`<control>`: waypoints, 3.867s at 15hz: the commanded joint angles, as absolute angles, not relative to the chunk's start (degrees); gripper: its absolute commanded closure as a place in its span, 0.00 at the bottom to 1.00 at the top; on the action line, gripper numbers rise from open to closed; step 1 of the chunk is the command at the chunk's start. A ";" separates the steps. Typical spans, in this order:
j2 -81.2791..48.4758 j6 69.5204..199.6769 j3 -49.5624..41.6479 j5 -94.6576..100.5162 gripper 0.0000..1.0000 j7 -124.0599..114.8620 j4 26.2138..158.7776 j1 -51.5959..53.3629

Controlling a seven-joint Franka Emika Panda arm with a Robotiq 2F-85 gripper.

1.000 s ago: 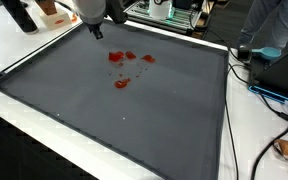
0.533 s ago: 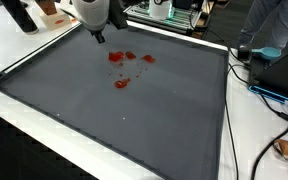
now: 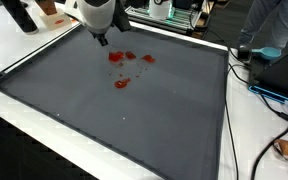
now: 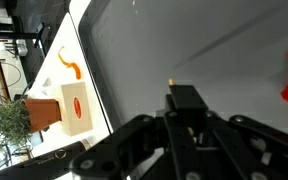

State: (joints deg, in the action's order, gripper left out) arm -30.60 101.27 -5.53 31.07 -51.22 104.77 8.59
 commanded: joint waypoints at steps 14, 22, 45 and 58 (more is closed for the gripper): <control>-32.59 101.97 -4.90 28.49 0.97 -42.90 102.80 7.38; -29.57 103.47 -4.26 20.59 0.97 -29.50 103.71 4.56; -4.79 105.70 -2.67 -4.59 0.97 19.53 116.40 -4.76; -2.24 105.40 -3.17 -4.46 0.88 22.26 117.02 -4.16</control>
